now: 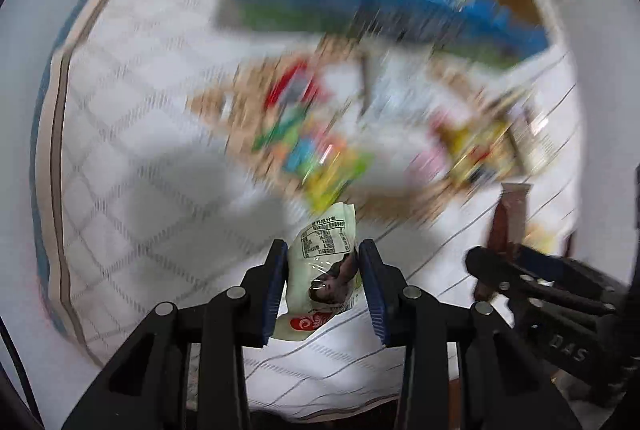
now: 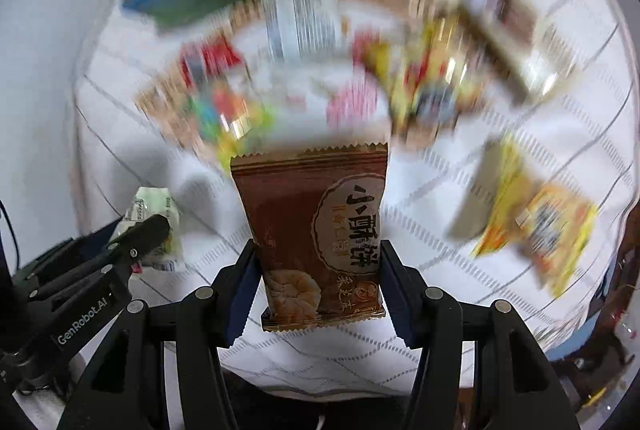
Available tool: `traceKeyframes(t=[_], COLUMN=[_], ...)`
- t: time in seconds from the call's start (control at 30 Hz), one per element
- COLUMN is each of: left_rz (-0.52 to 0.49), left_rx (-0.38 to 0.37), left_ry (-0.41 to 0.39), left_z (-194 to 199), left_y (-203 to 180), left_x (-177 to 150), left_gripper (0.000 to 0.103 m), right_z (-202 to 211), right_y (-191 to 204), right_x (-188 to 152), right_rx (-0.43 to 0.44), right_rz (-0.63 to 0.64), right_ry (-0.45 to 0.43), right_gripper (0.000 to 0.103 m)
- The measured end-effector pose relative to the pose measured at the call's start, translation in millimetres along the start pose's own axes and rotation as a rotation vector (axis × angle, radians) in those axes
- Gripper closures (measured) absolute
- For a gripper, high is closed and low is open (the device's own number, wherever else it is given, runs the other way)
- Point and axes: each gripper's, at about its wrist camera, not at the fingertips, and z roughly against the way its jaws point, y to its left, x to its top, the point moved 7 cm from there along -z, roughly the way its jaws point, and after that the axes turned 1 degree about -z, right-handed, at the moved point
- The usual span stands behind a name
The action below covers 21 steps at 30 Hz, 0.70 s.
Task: Organize snacks
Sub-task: 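Carry both packets into the box and open both tools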
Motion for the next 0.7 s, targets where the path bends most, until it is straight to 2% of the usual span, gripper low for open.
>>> traceKeyframes(t=[0.07,0.17,0.3,0.37,0.53,0.7], left_rz=[-0.006,-0.003,0.016,0.032,0.044,0.054], left_rx=[-0.057,-0.158,-0.254,-0.293,-0.336,-0.333], left_ry=[-0.040,-0.090,-0.107,-0.083,0.027,0.101], left_z=[25,54,64,58,11,-28], left_y=[-3,-20,-27,-34,-49,-53], left_x=[39,103,188,219,266,276], left_gripper=[0.069,0.069,0.069,0.069,0.069,0.069], right_z=[35,88,122,126,105,76], right_y=[2,9,11,11,2,-11], right_x=[28,90,164,201,260,280], right_rx=[0.022,0.038,0.025,0.012,-0.019,-0.043], right_rz=[-0.004,-0.007,-0.015,-0.026,-0.050,-0.078], right_ry=[-0.062,-0.156,-0.247,-0.274,-0.234,-0.179], right_gripper=[0.043,0.043,0.043,0.043,0.043,0.043])
